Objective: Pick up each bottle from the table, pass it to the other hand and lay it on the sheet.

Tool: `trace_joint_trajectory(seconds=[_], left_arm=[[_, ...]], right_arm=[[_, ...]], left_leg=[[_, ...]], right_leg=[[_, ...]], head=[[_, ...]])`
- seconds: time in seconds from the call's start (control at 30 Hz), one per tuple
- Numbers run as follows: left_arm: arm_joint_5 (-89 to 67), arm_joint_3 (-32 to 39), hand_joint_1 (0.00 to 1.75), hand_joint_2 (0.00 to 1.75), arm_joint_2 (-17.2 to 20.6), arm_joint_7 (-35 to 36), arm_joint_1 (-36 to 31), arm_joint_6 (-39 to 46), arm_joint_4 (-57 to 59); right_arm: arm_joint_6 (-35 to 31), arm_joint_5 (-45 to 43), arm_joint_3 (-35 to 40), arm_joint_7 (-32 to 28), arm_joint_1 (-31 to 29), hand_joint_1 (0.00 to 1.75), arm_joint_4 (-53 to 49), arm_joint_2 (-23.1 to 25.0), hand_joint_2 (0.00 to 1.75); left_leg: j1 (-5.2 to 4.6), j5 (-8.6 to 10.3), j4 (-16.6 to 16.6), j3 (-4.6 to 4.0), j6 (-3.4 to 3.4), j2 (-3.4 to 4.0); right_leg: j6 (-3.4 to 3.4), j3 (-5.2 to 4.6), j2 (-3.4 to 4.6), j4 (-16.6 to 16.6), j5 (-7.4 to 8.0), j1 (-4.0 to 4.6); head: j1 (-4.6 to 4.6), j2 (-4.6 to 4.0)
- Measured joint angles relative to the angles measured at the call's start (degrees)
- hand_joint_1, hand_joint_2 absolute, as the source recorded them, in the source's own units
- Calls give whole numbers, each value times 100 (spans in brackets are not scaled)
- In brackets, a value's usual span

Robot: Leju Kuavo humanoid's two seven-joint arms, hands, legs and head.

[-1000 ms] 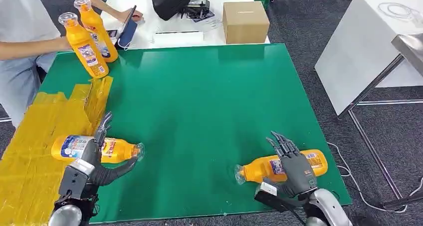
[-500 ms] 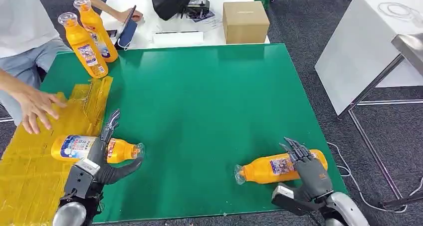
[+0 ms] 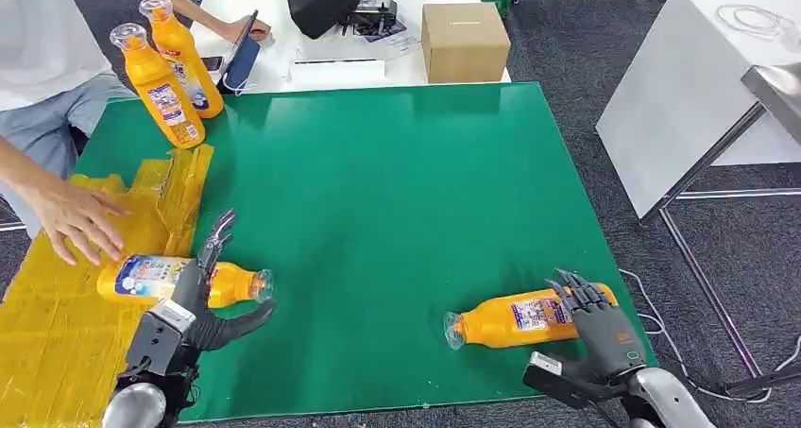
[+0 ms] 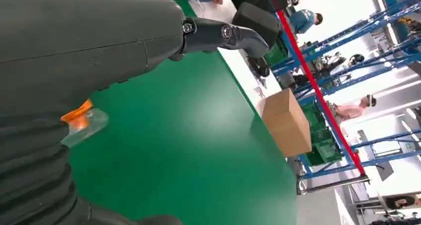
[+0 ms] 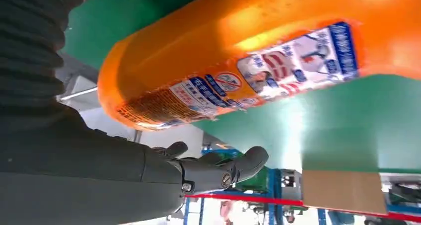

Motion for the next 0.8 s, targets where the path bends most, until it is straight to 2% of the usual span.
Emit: trace_joint_trajectory(seconds=[0.43, 0.7, 0.77, 0.8], left_arm=[[0, -35, 0, 175, -2, 101, 3, -68, 0], [0, -37, 0, 175, -15, 131, 3, -94, 0], [0, -39, 0, 175, -17, 146, 2, -98, 0], [0, -39, 0, 175, -17, 151, 2, -105, 0]], right_arm=[[-55, 695, 77, 435, -164, 0, 271, 20, 175], [-66, 811, 125, 509, -315, 0, 444, 61, 175], [-46, 890, 153, 594, -367, 14, 512, 66, 175], [-35, 909, 164, 612, -408, 54, 549, 70, 175]], left_leg=[[0, 0, 0, 0, 0, 0], [0, 0, 0, 1, 0, 1], [0, 0, 0, 1, 0, 1], [0, 0, 0, 4, 0, 1]], right_leg=[[0, 0, 0, 0, 0, 0], [0, 1, 0, 0, 0, 0], [0, 1, 0, 0, 0, 0], [0, 2, 1, 0, 0, 0]], head=[[0, 0], [-2, 0], [0, 0], [-2, 0]])
